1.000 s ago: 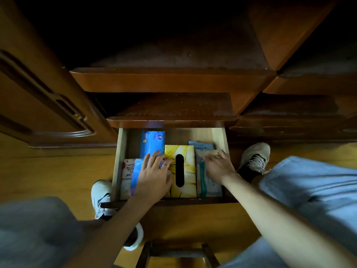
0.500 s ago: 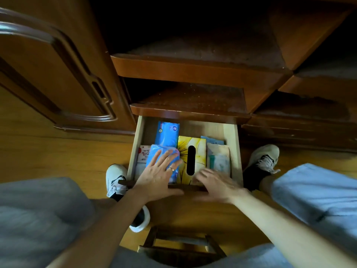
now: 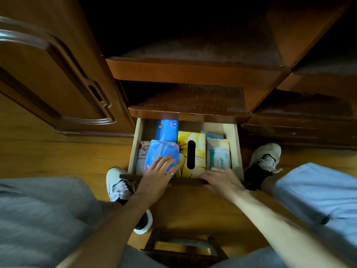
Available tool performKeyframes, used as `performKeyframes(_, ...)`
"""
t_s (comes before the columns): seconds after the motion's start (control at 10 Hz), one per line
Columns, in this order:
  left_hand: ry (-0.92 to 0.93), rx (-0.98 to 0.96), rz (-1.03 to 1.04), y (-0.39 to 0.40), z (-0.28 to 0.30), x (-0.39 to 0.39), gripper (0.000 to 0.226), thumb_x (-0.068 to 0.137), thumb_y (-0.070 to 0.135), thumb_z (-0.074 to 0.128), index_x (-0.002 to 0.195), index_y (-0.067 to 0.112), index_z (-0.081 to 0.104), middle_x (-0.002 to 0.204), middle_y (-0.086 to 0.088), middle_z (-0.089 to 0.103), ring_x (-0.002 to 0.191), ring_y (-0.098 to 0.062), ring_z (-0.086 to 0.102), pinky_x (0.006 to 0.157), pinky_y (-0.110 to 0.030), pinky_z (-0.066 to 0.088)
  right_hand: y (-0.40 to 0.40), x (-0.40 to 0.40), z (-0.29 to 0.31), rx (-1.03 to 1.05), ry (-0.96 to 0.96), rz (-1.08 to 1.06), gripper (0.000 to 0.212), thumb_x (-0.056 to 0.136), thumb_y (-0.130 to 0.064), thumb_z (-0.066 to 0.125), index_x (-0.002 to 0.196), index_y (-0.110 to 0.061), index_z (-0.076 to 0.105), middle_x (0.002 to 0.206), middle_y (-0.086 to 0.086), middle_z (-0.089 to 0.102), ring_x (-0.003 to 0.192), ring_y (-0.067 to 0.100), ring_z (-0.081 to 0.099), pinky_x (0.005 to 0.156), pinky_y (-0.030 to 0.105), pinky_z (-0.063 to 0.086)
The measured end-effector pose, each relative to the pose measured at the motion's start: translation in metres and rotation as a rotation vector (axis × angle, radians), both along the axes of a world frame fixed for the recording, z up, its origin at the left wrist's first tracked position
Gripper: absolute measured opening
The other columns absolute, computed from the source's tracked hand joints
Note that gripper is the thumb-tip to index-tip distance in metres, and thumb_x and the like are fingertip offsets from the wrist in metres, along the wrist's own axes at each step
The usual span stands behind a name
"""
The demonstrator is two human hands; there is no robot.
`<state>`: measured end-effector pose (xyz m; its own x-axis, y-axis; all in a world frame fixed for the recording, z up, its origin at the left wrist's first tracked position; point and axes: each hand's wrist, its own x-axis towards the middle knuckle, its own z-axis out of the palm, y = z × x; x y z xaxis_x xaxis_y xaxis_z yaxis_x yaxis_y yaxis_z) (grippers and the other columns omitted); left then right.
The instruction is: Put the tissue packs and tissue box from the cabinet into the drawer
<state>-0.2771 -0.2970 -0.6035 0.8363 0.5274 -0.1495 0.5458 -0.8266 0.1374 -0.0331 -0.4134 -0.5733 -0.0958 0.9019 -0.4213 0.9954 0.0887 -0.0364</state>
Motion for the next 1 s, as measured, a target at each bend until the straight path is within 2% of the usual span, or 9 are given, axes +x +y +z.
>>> performKeyframes(0.1,-0.158,0.187,0.069,0.01,-0.003,0.013,0.079,0.084,0.007,0.073,0.154,0.017,0.036,0.145,-0.015,0.051,0.144,-0.032,0.038,0.117,-0.053,0.032,0.017,0.009,0.0,0.13,0.009,-0.108,0.054,0.098,-0.05,0.06,0.146,-0.031,0.048,0.146,-0.007,0.054,0.138,0.018,0.045,0.109,0.039,0.039)
performKeyframes(0.2,-0.078,0.259,0.102,0.04,-0.002,0.031,0.094,0.083,0.026,0.077,0.159,0.016,0.021,0.157,-0.018,0.035,0.15,-0.034,0.023,0.123,-0.054,0.016,0.047,0.025,0.004,0.296,-0.04,-0.197,0.084,0.078,-0.054,0.083,0.148,-0.025,0.047,0.149,0.003,0.051,0.138,0.027,0.044,0.112,0.046,0.04)
performKeyframes(0.3,0.013,0.306,0.169,0.076,0.003,0.056,0.109,0.086,0.043,0.07,0.16,0.018,-0.007,0.167,-0.016,-0.003,0.154,-0.034,-0.005,0.123,-0.053,-0.005,0.077,0.043,0.004,0.441,-0.025,-0.314,0.11,0.064,-0.051,0.092,0.155,-0.022,0.039,0.159,0.011,0.038,0.146,0.036,0.037,0.114,0.054,0.036)
performKeyframes(0.4,0.004,0.359,0.281,0.115,0.014,0.082,0.103,0.087,0.027,0.07,0.16,0.016,-0.002,0.165,-0.017,0.007,0.153,-0.035,0.003,0.124,-0.053,0.003,0.112,0.057,0.006,0.562,-0.078,-0.467,0.108,0.066,-0.043,0.093,0.156,-0.023,0.036,0.161,0.012,0.035,0.144,0.037,0.04,0.112,0.053,0.037)
performKeyframes(0.5,0.01,0.361,0.366,0.148,0.024,0.095,0.09,0.086,0.01,0.068,0.155,0.01,0.01,0.157,-0.017,0.03,0.147,-0.034,0.023,0.123,-0.049,0.012,0.145,0.078,0.01,0.619,-0.096,-0.594,0.094,0.073,-0.041,0.09,0.151,-0.021,0.04,0.153,0.013,0.046,0.131,0.037,0.05,0.105,0.052,0.043)
performKeyframes(0.7,-0.061,0.344,0.34,0.143,0.024,0.097,0.087,0.077,0.003,0.072,0.153,0.008,0.03,0.149,-0.019,0.038,0.141,-0.036,0.032,0.121,-0.05,0.018,0.15,0.075,0.003,0.568,-0.028,-0.498,0.078,0.086,-0.053,0.075,0.149,-0.018,0.043,0.149,0.011,0.051,0.133,0.034,0.049,0.107,0.05,0.042)
performKeyframes(0.8,-0.133,0.352,0.325,0.137,0.03,0.091,0.081,0.08,0.008,0.075,0.151,0.009,0.035,0.147,-0.018,0.041,0.14,-0.036,0.035,0.121,-0.051,0.02,0.138,0.064,0.004,0.576,-0.007,-0.476,0.074,0.086,-0.039,0.077,0.149,-0.015,0.044,0.152,0.012,0.047,0.14,0.034,0.043,0.115,0.049,0.037)
performKeyframes(0.9,-0.257,0.355,0.277,0.137,0.041,0.079,0.062,0.087,0.015,0.065,0.145,0.01,0.044,0.14,-0.016,0.047,0.132,-0.034,0.042,0.116,-0.049,0.029,0.126,0.056,0.015,0.682,0.078,-0.416,0.067,0.088,-0.028,0.072,0.148,-0.014,0.045,0.154,0.01,0.045,0.143,0.032,0.04,0.118,0.046,0.034)
performKeyframes(1.0,-0.32,0.387,0.07,0.143,0.059,0.051,0.038,0.089,0.016,0.062,0.127,0.012,0.058,0.115,-0.011,0.058,0.105,-0.031,0.056,0.091,-0.043,0.045,0.128,0.049,0.051,0.767,0.311,-0.361,0.048,0.093,-0.024,0.07,0.138,-0.015,0.056,0.138,0.005,0.059,0.125,0.023,0.056,0.106,0.041,0.048)
